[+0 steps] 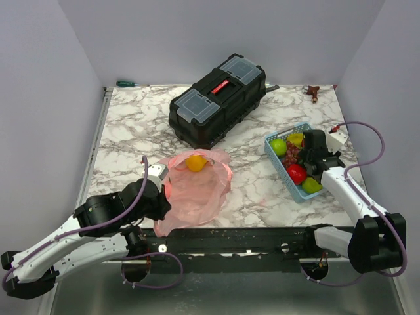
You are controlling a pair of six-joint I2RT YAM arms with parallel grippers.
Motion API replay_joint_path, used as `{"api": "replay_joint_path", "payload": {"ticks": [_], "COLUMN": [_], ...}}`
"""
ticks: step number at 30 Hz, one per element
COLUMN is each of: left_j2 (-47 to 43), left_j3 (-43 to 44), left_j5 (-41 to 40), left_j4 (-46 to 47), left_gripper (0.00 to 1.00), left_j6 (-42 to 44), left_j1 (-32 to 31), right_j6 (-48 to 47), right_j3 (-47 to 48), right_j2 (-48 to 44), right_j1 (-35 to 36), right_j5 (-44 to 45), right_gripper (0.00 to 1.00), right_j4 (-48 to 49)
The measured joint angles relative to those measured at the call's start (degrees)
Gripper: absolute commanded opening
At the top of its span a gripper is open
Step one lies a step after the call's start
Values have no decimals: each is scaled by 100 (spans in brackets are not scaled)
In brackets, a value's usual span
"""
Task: Take the fake fruits out of the plastic bag
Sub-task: Place the fake fruit in the bin.
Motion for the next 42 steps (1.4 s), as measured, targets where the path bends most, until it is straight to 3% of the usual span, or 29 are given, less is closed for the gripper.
{"api": "replay_joint_path", "payload": {"ticks": [11,15,23,30,33,35,38,42], "left_j2": [-31,-33,-103,-103,-101,-101,-90,-57], "left_j3": [0,0,0,-7,-7,-9,-9,-9], "left_j5": [0,0,0,0,0,0,0,0], "left_j4": [0,2,0,2,2,2,2,2], "left_gripper": [0,0,0,0,0,0,0,0], "left_j6": [0,0,-2,0,-2,0,0,0], "left_j1": [0,0,0,0,0,0,0,0], "right_j6": [-63,-155,-361,-463,-472,-461,-481,-496], "right_j3": [-20,24,179,518,592,616,734,1276], "right_j2": [-282,-348,-459,-564,-610,-638,-664,-664], "right_j1": [0,0,0,0,0,22,317,1274], "right_j5": [-286,-302,-651,-1773,-2398,-2850,-3198,-3331], "right_gripper": [81,87,88,88,100,100,100,100], "right_j4": [2,-17,-109,-122,-105,-37,20,55]}}
